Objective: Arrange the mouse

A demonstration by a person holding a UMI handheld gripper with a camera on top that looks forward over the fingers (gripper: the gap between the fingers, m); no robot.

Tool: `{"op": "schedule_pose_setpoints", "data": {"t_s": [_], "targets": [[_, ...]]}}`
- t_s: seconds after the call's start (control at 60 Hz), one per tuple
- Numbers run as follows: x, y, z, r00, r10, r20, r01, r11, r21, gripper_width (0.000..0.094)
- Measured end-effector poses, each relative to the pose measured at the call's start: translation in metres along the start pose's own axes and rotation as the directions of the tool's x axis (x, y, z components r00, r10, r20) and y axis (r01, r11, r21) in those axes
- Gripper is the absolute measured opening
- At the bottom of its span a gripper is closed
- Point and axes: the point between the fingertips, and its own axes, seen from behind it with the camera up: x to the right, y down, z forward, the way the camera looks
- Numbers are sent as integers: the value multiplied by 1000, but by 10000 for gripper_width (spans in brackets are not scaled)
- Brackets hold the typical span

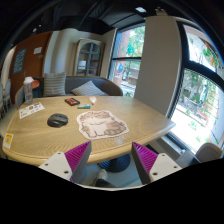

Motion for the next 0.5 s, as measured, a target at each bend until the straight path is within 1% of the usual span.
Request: {"op": "schedule_pose_setpoints", "data": {"t_s": [0.183, 0.2, 0.317, 0.417, 0.5], "targets": [[-20, -5, 1, 999, -44, 29, 44, 999, 17, 832], [-39, -6, -5, 999, -43, 30, 43, 999, 14, 831], [-73, 2, 3, 996, -58, 74, 58, 998, -9, 830], [-121, 5, 11, 989, -99, 109, 102, 995, -18, 832], [-163, 3, 23, 985, -71, 157, 75, 997, -24, 832]]}}
